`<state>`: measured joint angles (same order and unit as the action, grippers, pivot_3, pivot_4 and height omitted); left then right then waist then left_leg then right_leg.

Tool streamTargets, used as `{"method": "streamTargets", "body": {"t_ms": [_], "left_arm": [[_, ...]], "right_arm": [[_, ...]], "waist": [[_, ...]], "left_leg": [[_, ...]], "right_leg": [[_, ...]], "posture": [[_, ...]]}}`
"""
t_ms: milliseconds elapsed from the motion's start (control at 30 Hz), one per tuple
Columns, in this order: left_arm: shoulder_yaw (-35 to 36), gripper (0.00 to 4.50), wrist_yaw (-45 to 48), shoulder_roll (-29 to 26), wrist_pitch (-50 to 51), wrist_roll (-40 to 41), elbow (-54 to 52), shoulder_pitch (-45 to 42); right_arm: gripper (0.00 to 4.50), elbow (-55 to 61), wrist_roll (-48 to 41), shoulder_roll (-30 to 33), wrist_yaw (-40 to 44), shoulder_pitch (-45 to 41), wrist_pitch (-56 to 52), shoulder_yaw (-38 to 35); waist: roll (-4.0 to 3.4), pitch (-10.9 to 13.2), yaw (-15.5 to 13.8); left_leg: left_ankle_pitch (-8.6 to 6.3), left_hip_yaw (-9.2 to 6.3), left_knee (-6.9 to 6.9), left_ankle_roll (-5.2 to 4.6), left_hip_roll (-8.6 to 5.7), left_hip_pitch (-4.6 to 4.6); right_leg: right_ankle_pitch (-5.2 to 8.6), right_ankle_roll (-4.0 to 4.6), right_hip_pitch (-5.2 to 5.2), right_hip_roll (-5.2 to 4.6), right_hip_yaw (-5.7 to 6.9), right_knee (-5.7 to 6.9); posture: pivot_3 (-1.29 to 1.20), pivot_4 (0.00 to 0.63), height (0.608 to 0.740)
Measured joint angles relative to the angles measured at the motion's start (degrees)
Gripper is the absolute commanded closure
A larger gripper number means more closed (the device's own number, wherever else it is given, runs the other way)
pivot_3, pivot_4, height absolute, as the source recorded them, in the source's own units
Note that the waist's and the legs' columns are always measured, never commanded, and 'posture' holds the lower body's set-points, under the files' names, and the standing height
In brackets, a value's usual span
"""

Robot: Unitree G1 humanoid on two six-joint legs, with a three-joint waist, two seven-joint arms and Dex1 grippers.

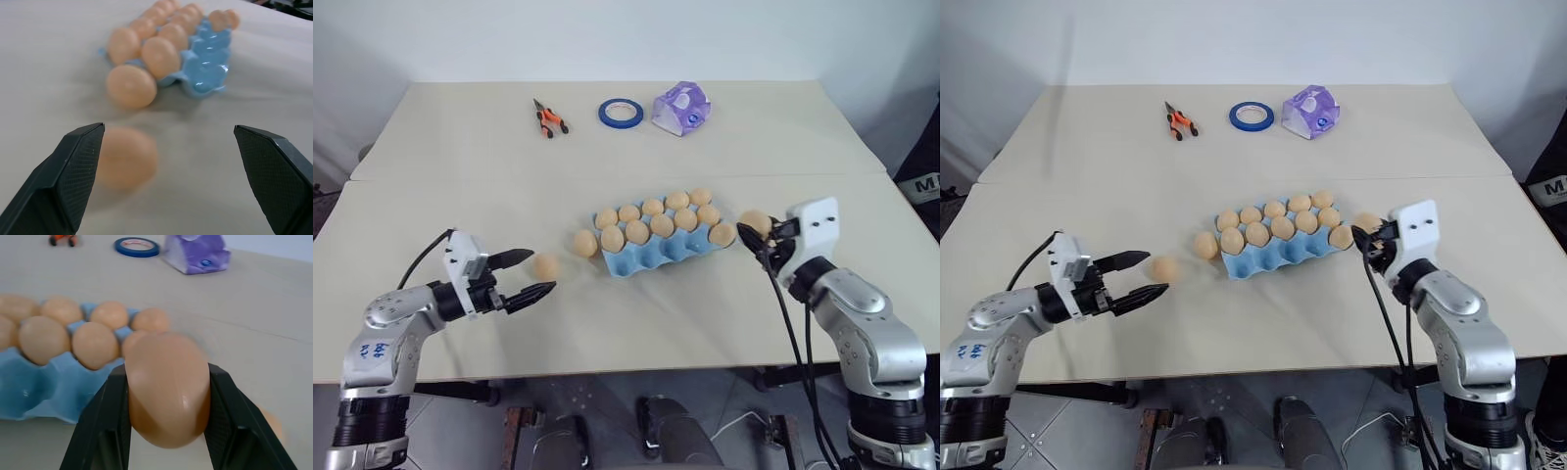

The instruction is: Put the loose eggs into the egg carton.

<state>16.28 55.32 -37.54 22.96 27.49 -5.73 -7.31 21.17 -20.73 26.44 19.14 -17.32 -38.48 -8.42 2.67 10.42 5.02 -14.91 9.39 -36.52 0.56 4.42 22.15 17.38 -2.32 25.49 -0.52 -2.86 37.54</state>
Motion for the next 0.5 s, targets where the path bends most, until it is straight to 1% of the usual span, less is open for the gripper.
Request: {"method": "streamTargets", "body": {"t_ms": [100, 267, 400, 500], "left_arm": [[2.39, 0.00, 0.30, -0.49, -0.61, 1.27, -0.70, 3.05], [6.08, 0.00, 0.10, 1.36, -4.59, 2.86, -0.74, 4.86], [6.36, 0.00, -0.41, 1.53, -4.93, 4.25, -1.38, 6.49], [6.41, 0.00, -0.53, 1.53, -4.90, 5.38, -3.25, 8.33]], "right_arm": [[2.99, -3.12, 0.64, -1.15, 0.19, -2.99, -0.22, 3.35], [2.99, -6.60, 1.75, -3.52, 1.16, -4.40, 0.29, 7.93], [2.99, -7.79, 2.51, -4.58, 1.76, -4.77, 1.22, 10.06], [2.99, -7.94, 3.08, -4.68, 1.84, -4.73, 1.44, 10.34]], "waist": [[0.02, -0.02, -0.06], [0.02, -0.02, -0.20], [0.02, -0.02, -0.15], [0.03, -0.02, -0.06]], "left_leg": [[0.01, -0.01, 0.27, 0.05, -0.01, -0.03], [-0.08, -0.04, 0.44, 0.17, 0.01, 0.03], [-0.11, -0.02, 0.43, 0.24, 0.03, 0.06], [-0.11, 0.00, 0.42, 0.24, 0.04, 0.05]], "right_leg": [[0.03, 0.06, 0.05, 0.00, 0.02, -0.08], [0.06, 0.10, 0.11, 0.01, 0.12, -0.19], [0.08, 0.08, 0.10, 0.02, 0.13, -0.27], [0.07, 0.08, 0.10, 0.02, 0.13, -0.27]], "posture": [[0.00, 0.150, 0.740], [0.00, 0.150, 0.740], [0.00, 0.150, 0.740], [0.00, 0.150, 0.740]]}}
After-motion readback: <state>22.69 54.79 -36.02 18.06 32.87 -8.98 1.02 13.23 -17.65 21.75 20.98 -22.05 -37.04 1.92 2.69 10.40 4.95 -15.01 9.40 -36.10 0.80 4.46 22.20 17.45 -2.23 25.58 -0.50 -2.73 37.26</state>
